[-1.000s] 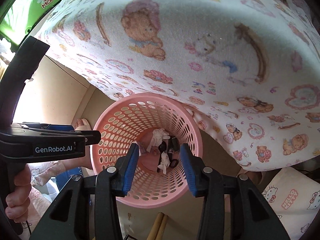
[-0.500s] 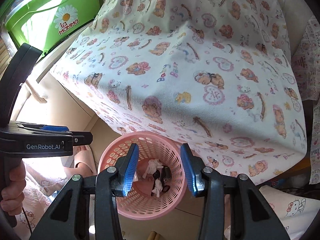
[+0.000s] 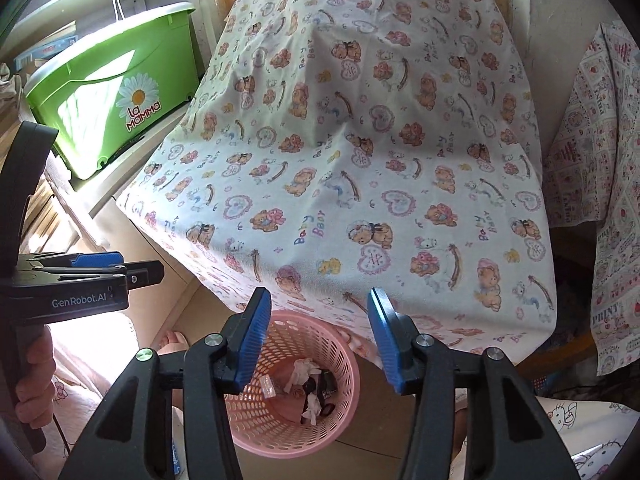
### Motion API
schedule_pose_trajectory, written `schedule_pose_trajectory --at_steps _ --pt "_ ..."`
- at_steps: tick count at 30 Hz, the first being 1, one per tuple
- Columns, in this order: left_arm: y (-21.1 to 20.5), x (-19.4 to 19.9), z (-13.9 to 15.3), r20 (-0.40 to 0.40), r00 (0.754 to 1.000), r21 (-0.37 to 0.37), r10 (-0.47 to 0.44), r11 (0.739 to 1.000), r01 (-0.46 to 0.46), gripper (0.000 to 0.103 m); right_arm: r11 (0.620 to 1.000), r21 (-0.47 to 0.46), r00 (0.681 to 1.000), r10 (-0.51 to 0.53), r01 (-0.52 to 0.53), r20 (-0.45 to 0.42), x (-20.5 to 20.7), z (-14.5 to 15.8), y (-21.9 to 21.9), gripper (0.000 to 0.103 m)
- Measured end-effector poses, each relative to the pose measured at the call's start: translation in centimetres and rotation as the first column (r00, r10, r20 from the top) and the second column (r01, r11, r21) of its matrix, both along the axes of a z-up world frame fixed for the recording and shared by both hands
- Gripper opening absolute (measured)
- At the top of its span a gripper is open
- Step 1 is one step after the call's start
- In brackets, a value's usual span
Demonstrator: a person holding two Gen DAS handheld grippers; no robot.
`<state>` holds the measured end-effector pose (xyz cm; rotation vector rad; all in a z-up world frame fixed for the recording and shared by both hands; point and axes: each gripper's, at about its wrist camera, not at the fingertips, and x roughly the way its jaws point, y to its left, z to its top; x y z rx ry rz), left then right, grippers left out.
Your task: Collect trash
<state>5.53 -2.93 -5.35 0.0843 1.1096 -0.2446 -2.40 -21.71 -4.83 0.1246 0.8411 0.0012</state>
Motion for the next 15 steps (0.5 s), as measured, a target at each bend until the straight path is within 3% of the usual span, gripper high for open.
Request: schedule_pose_trajectory --at_steps 3,6,9,12,15 --pt "-0.1 -0.2 0.9 0.053 0.999 -0.009 -0.002 1.000 0.002 0.062 1.000 -0.001 0.999 -0.015 0.015 0.036 -0.2 0.8 -0.4 0.064" --pt "-0.5 -0.5 1.8 0.127 0.992 -0.003 -0.001 1.000 0.001 0.086 1.000 -0.018 0.998 -0.024 0.025 0.053 -0.2 1.1 -0.5 0.068" --pt "-0.8 -0.8 2.7 0.189 0.982 0.007 -0.001 1.000 -0.001 0.089 0.999 -0.030 0.998 -0.030 0.031 0.054 0.0 1.1 -0.6 0.073" --pt "-0.7 -0.8 3.0 0.207 0.978 0.002 0.002 1.000 -0.003 0.100 0.998 -0.042 0.997 -0.052 0.055 0.063 0.0 1.2 -0.7 0.086" --pt "-0.7 -0.7 3.1 0.201 0.980 -0.007 -0.001 1.000 0.002 0.100 0.996 -0.055 0.995 -0.073 0.076 0.064 0.2 1.2 -1.0 0.087"
